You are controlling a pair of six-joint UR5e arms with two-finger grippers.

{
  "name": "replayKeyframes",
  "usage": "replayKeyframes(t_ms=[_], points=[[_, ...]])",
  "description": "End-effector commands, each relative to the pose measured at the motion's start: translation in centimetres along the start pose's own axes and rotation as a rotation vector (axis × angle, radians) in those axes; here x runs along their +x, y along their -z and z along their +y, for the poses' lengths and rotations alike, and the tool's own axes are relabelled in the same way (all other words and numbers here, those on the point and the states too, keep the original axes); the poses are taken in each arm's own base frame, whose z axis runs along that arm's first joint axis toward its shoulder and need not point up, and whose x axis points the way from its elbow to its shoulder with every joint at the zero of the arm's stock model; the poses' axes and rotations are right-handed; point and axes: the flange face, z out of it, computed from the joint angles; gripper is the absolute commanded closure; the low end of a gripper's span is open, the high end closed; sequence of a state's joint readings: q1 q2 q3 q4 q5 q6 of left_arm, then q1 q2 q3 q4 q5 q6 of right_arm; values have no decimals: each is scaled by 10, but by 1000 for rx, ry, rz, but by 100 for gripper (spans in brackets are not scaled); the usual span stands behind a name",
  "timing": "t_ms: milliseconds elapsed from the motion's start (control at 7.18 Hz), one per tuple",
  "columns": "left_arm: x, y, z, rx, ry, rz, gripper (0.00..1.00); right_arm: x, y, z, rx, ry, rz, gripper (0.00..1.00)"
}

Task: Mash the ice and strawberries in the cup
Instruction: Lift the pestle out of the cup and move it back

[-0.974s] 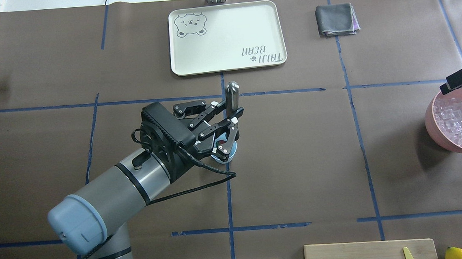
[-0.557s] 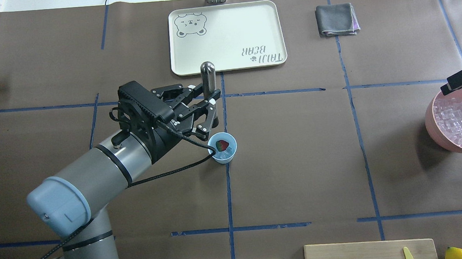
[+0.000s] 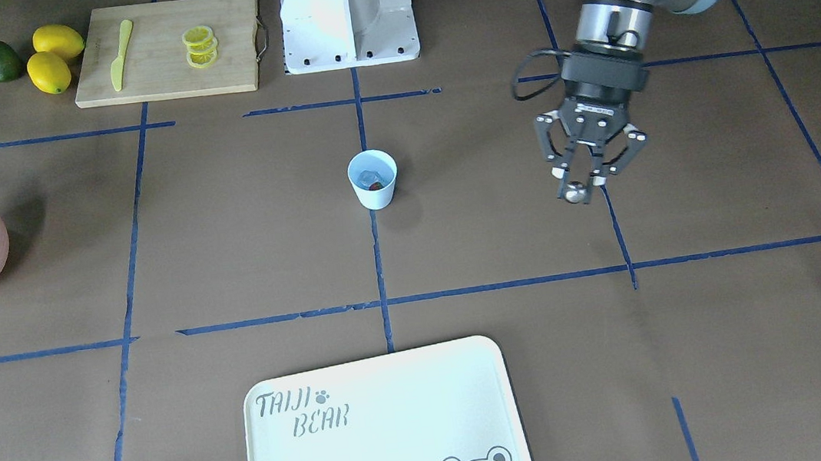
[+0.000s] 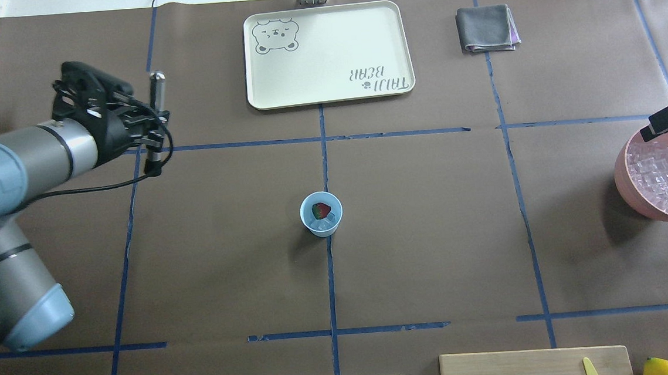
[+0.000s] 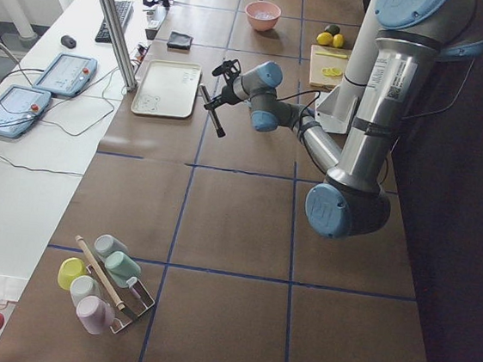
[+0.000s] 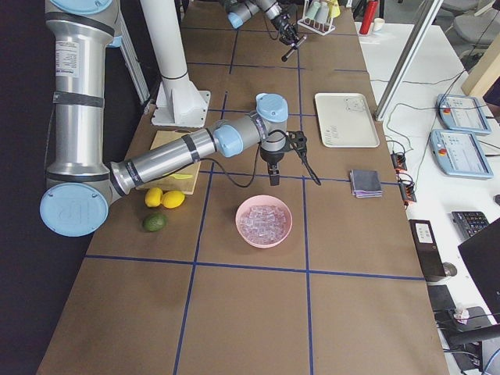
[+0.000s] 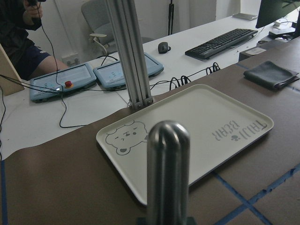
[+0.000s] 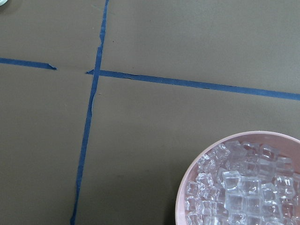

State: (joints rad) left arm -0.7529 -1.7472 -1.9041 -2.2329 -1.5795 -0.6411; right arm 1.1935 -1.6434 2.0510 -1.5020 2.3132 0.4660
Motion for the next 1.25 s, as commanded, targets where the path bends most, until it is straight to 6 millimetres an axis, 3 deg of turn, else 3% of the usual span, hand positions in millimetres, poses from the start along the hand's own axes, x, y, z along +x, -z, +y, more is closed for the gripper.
replayKeyframes(t_ms=[0, 139, 278, 557, 835, 1114], points=[[-120, 13, 32, -345, 170, -34, 100, 2, -1, 1, -4, -2, 2, 1], [-158, 16, 45, -508, 285, -95, 100, 2, -1, 1, -5, -4, 2, 1], [-183, 7, 66, -642, 341, -165, 100, 3, -3, 1, -7, -6, 3, 1], [-234, -12, 111, -838, 222, -195, 100, 5, -3, 4, -9, -8, 4, 1], [-268, -43, 165, -984, 316, -181, 100, 5, -3, 5, -9, -8, 4, 1], [-281, -56, 188, -1037, 369, -186, 100, 4, -1, 5, -6, -6, 3, 1]])
